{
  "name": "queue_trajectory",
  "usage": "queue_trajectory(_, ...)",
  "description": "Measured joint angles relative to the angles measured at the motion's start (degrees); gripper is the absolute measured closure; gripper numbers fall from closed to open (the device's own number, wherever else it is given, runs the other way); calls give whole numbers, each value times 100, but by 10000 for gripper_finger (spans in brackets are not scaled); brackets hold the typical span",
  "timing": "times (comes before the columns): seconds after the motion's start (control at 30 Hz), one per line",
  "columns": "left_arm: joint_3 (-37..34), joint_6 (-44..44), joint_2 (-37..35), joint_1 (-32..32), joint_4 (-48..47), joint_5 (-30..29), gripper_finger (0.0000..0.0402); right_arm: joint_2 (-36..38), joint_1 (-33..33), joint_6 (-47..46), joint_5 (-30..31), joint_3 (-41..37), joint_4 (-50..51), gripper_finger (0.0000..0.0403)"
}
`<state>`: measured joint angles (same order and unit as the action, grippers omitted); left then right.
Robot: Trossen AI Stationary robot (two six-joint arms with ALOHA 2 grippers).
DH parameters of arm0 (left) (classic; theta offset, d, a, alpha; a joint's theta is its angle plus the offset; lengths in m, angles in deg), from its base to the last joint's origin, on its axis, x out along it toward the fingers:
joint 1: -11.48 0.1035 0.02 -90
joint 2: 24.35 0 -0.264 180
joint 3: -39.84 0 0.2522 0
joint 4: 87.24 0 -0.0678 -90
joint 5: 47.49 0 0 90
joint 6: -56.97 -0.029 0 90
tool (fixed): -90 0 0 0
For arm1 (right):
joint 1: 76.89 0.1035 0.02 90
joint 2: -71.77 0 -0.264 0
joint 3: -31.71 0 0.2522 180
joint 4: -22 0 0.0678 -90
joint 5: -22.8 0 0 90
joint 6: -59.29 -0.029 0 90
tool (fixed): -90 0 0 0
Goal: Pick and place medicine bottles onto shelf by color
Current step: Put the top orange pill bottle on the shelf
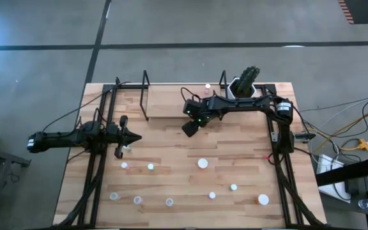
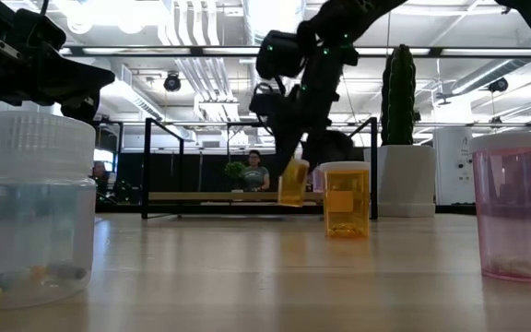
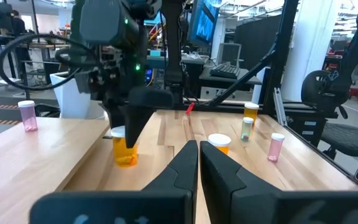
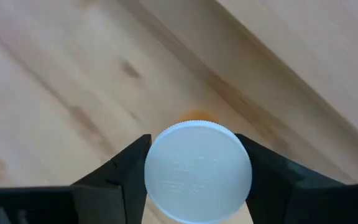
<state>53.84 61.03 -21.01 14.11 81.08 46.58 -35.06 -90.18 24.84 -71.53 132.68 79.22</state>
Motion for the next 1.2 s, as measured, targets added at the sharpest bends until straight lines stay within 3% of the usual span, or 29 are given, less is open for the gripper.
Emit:
queue_trajectory(0.3, 1, 0, 0, -2, 2, -1, 402, 0, 25, -50, -208, 990, 140, 209)
queue_trajectory(0.53, 0, 0, 2, -2, 2, 0, 402, -155, -508, -186, 226, 2031, 385, 209)
queue_trajectory(0.9, 0, 0, 0, -2, 3, -1, 402, -1943, -1434, 481, 300, 4723, 2103, 209)
queue_trajectory(1.2, 1, 0, 53, -2, 40, -4, 402, -2138, -1781, 507, 453, 4213, 1884, 209)
